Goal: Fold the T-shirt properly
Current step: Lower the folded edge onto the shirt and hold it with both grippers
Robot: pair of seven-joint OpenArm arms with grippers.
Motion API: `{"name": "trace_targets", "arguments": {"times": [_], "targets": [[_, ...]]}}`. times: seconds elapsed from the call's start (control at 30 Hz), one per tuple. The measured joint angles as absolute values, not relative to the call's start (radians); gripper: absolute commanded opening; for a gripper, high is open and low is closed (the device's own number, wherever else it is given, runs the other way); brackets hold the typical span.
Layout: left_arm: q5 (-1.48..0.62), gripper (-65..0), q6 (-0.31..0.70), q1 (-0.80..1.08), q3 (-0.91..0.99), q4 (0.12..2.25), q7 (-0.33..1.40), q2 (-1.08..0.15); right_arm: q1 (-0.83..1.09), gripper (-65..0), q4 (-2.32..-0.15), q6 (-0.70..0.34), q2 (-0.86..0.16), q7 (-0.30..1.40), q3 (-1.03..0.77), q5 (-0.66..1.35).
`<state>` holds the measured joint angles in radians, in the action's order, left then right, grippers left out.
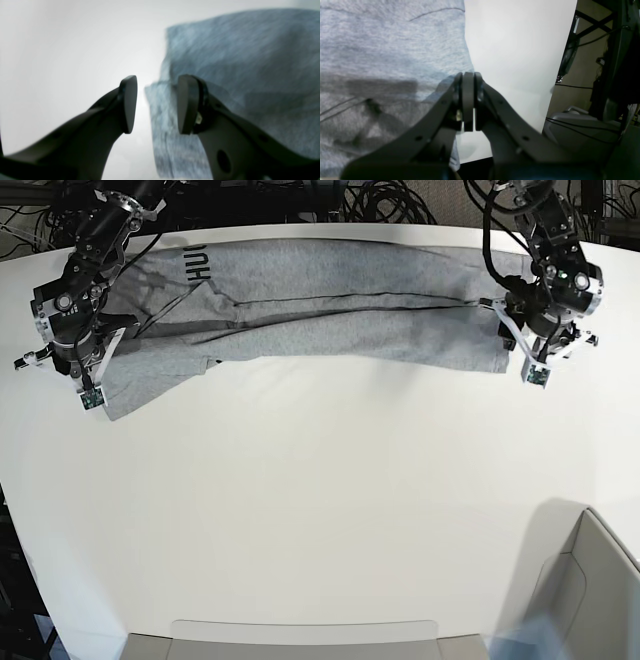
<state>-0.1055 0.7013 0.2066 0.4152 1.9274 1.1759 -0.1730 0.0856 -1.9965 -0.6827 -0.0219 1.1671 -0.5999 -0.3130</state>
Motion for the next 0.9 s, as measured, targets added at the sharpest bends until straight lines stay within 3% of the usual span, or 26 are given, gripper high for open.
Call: {"name": "trace_targets", "arguments": {"times": [0.83, 0.9], "targets": [[-0.105, -38.4, 0.701, 0.216, 0.412, 1.778, 1.177, -0.180, 0.086, -65.0, -1.996, -0.683, -0.022, 1.168, -0.598, -0.313], [-0.105, -40.9, 0.701, 0.216, 0.411, 1.778, 1.177, -0.180, 0.086, -65.0, -1.996, -0.683, -0.022, 1.167, -0.598, -0.313]]}}
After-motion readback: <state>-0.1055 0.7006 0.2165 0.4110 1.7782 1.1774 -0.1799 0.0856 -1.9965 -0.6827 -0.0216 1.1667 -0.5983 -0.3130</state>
